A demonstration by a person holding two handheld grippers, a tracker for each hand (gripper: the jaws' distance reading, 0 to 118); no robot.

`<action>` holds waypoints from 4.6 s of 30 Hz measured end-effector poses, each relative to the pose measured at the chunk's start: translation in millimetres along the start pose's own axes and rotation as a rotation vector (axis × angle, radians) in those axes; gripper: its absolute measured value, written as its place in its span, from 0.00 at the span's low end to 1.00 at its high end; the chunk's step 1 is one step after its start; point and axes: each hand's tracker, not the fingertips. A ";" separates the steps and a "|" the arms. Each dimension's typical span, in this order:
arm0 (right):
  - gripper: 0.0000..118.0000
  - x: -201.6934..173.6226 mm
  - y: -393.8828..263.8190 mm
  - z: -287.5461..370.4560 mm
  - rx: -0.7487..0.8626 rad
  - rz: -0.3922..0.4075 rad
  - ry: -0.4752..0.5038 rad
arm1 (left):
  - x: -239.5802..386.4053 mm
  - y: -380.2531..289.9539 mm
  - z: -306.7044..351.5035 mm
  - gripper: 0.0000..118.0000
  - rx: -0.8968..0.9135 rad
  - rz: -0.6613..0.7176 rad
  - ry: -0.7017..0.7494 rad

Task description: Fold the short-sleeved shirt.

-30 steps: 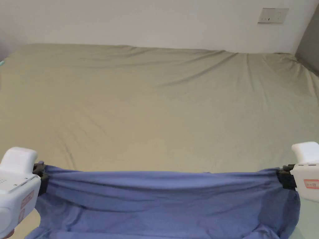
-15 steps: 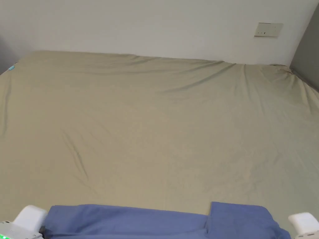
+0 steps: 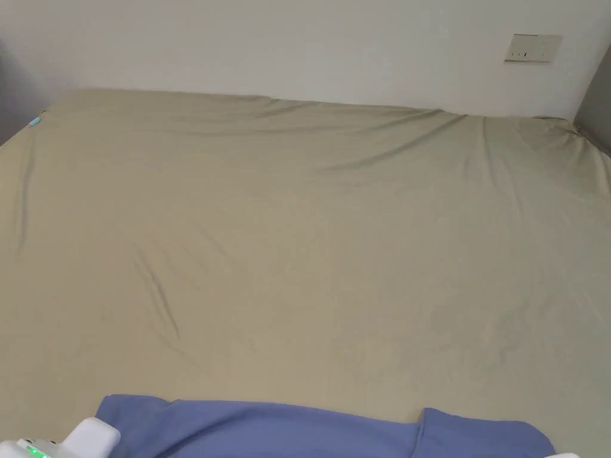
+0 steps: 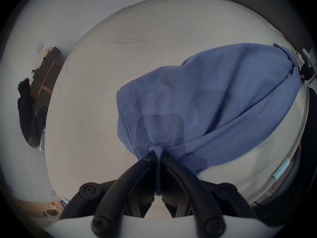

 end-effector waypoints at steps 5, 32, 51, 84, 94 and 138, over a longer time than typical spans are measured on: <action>0.70 8.4 3.3 21.7 0.038 0.012 -0.036 | -1.3 6.9 12.3 0.42 0.022 -0.005 0.077; 0.01 -173.7 38.8 273.0 1.265 0.062 -0.296 | 72.2 113.3 273.3 0.00 1.118 0.278 0.218; 0.01 -150.6 44.2 234.2 1.180 0.064 -0.328 | 23.1 92.8 149.0 0.00 0.745 0.290 -0.216; 0.01 -154.8 36.9 219.7 1.026 0.111 -0.263 | -54.5 -29.3 -57.8 0.07 0.210 1.010 -0.946; 0.01 -147.7 34.7 215.7 1.003 0.112 -0.275 | -40.9 15.3 18.0 0.07 0.265 0.526 -0.433; 0.01 -121.3 14.5 216.9 1.010 0.050 -0.261 | 129.8 102.1 22.1 0.91 0.163 0.483 -0.598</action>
